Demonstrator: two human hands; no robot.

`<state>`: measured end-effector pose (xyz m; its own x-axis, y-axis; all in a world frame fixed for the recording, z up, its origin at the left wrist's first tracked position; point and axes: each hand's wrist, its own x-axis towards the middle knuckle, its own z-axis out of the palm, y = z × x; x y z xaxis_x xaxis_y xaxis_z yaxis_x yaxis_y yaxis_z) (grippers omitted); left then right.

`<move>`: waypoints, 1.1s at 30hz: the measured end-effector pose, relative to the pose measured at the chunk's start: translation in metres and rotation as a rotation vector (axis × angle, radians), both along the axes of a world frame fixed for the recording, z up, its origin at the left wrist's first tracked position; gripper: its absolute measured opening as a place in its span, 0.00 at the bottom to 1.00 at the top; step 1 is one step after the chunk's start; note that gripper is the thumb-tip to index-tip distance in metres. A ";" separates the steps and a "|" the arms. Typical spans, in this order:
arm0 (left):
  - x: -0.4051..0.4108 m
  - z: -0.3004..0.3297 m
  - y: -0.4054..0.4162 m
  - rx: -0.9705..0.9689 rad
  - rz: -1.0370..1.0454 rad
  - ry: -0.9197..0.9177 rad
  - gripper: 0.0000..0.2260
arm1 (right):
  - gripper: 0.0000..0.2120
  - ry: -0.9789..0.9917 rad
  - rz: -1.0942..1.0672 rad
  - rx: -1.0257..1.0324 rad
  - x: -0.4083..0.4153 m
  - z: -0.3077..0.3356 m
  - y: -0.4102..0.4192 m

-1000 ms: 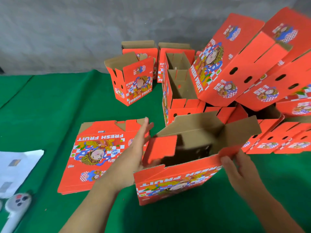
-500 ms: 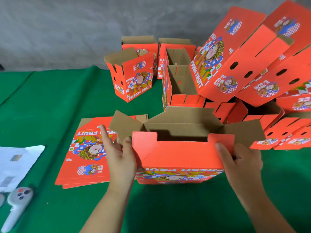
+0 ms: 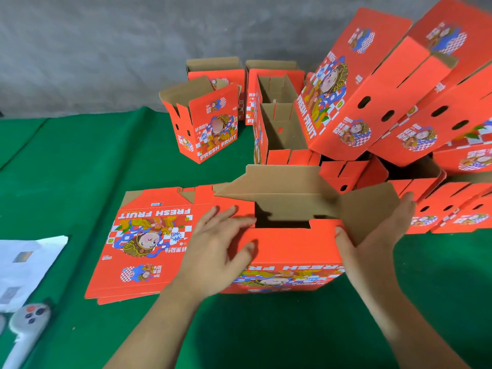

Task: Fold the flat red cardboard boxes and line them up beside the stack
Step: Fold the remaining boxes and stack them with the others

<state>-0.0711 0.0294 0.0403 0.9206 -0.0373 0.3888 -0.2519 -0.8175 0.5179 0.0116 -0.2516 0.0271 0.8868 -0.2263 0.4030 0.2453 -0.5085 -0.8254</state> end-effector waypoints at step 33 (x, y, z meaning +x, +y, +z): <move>0.078 0.022 0.013 -0.605 0.314 0.303 0.28 | 0.19 0.655 0.214 0.248 0.043 0.054 0.023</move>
<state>0.0066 0.0426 0.0620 0.9227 0.3851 -0.0149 0.1724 -0.3779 0.9096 0.0541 -0.2286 0.0809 0.9632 -0.0372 -0.2661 -0.2655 -0.2841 -0.9213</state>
